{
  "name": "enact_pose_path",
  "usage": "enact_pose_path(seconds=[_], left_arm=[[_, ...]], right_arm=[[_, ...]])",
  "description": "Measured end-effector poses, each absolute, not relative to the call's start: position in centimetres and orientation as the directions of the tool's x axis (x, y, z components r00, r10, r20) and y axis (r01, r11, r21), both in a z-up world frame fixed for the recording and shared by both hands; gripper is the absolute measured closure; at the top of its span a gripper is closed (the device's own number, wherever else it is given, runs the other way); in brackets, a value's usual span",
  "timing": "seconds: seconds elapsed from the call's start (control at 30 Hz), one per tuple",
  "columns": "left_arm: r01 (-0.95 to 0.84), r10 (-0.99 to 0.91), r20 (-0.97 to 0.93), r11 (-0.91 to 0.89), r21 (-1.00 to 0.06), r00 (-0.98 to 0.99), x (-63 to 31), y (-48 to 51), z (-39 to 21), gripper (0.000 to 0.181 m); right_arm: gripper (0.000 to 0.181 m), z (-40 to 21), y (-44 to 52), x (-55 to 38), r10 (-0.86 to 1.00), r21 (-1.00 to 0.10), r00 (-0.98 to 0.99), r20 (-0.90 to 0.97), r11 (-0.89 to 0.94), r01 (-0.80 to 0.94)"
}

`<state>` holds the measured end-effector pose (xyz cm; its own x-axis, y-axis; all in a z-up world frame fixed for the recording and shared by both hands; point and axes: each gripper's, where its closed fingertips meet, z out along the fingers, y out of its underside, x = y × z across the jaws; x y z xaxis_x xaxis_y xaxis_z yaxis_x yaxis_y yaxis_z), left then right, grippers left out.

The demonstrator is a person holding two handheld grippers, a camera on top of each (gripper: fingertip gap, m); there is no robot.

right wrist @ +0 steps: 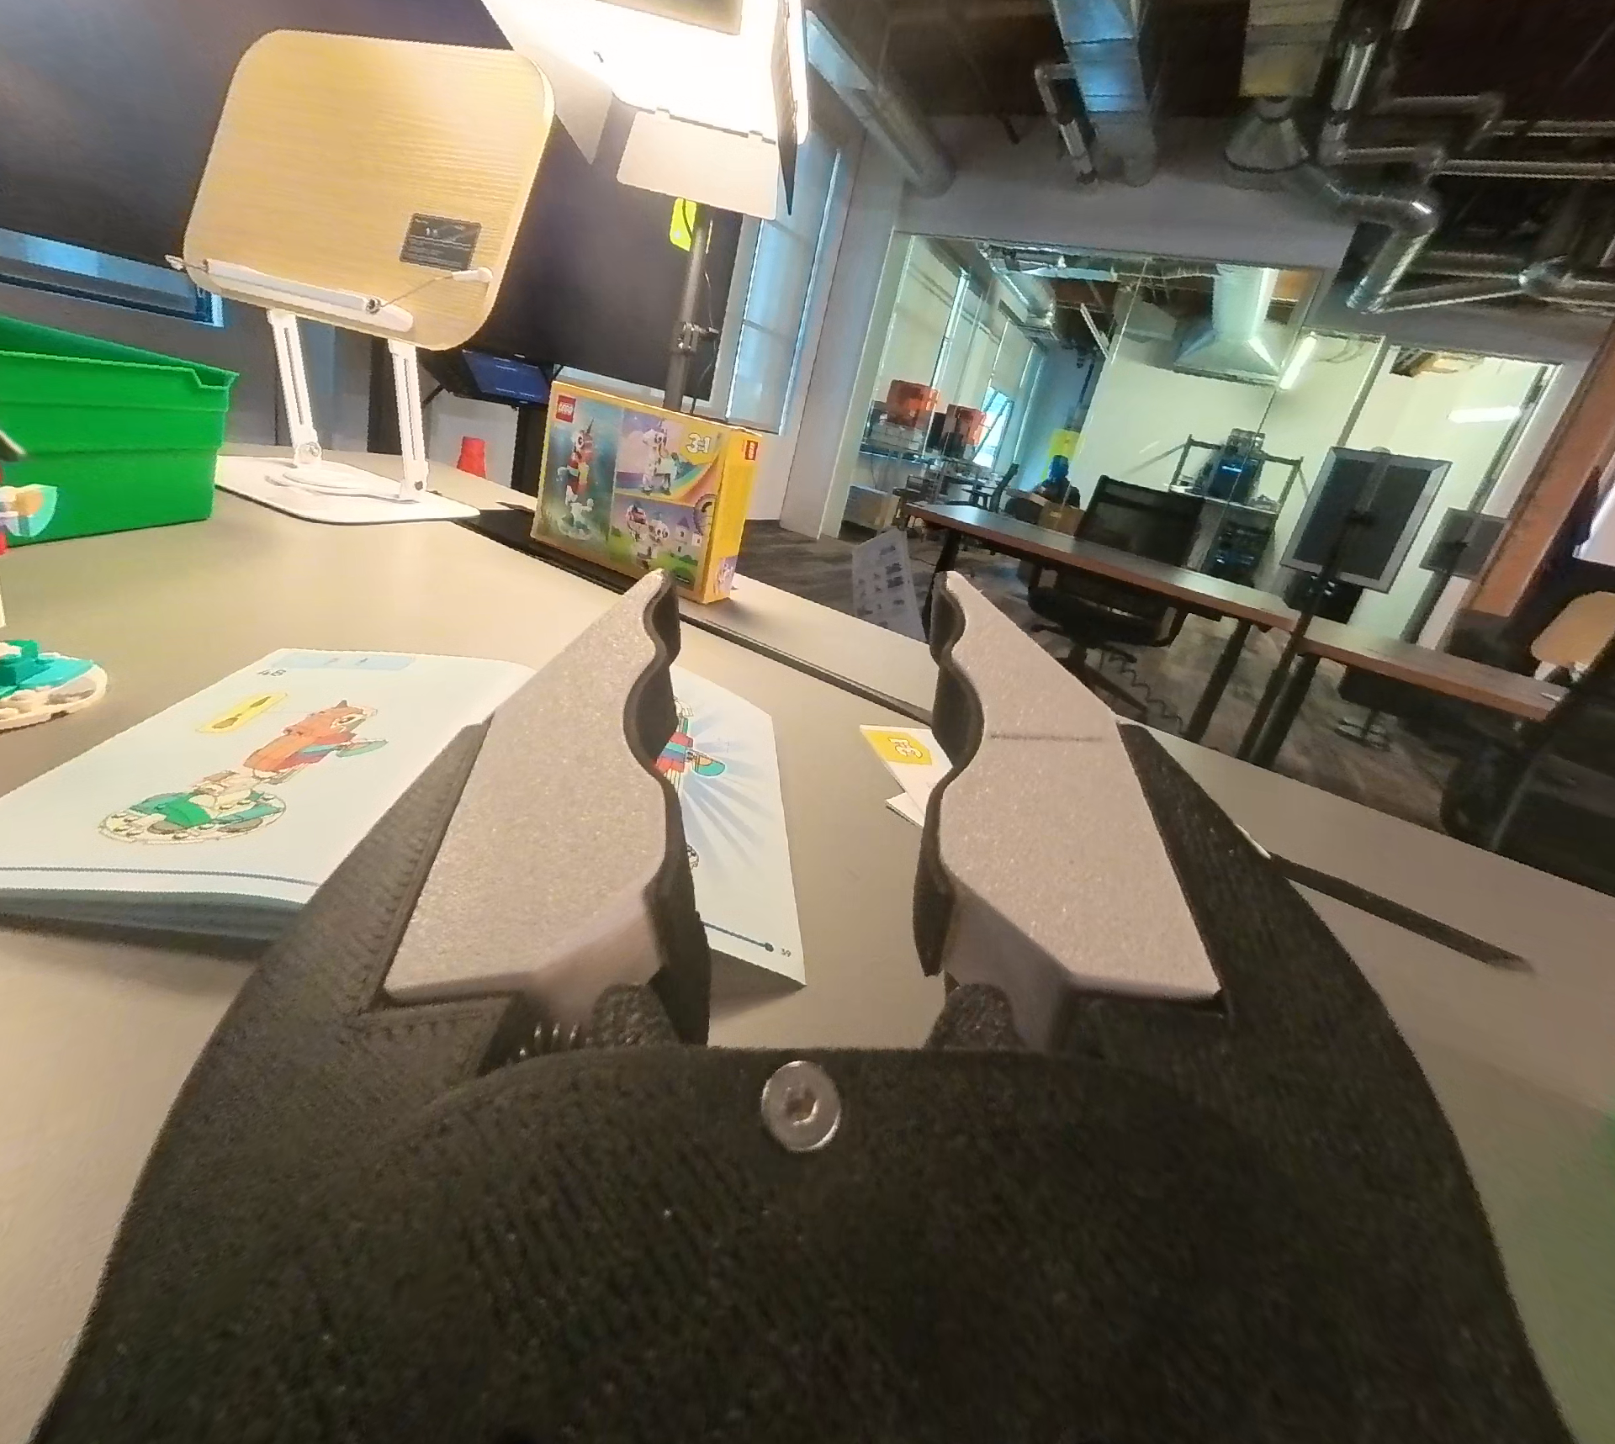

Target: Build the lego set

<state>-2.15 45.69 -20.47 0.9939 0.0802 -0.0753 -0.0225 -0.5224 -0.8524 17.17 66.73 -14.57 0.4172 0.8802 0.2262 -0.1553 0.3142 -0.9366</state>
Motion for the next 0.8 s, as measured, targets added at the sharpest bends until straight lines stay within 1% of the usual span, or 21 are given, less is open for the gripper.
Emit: enact_pose_path(seconds=[0.1, 0.2, 0.27, 0.33, 0.47, 0.63, 0.7, 0.8], left_arm=[[-0.013, 0.09, -0.075, -0.555, -0.832, 0.993, -2.3, 45.8, -21.1, 0.127], [-0.002, 0.088, -0.064, -0.574, -0.819, 0.994, -2.0, 45.6, -21.6, 0.132], [-0.003, 0.106, -0.079, -0.577, -0.817, 0.991, -2.3, 45.5, -21.9, 0.144], [0.008, 0.129, -0.079, -0.564, -0.825, 0.989, -2.6, 45.7, -21.9, 0.148], [0.047, 0.182, -0.062, -0.539, -0.841, 0.981, -3.0, 46.2, -21.9, 0.149], [0.088, 0.294, -0.07, -0.489, -0.868, 0.953, -3.7, 46.9, -21.8, 0.148], [0.092, 0.316, -0.077, -0.486, -0.869, 0.946, -3.7, 47.0, -21.9, 0.145], [0.079, 0.322, -0.104, -0.508, -0.858, 0.941, -3.5, 46.9, -22.2, 0.114]], right_arm=[[0.125, -14.6, 66.7, 17.2, 0.881, -0.937, 0.416, 0.224, 0.312, -0.157], [0.126, -14.6, 66.7, 17.2, 0.882, -0.938, 0.415, 0.222, 0.309, -0.157], [0.126, -14.6, 66.8, 17.1, 0.883, -0.938, 0.414, 0.221, 0.308, -0.156], [0.127, -14.6, 66.8, 17.1, 0.884, -0.939, 0.414, 0.22, 0.307, -0.157], [0.127, -14.6, 66.8, 17.1, 0.883, -0.939, 0.413, 0.221, 0.308, -0.156], [0.128, -14.7, 66.6, 17.0, 0.883, -0.937, 0.408, 0.233, 0.316, -0.148], [0.129, -14.7, 66.5, 16.9, 0.882, -0.936, 0.405, 0.241, 0.321, -0.144], [0.129, -14.7, 66.3, 16.8, 0.882, -0.934, 0.401, 0.249, 0.327, -0.14]])
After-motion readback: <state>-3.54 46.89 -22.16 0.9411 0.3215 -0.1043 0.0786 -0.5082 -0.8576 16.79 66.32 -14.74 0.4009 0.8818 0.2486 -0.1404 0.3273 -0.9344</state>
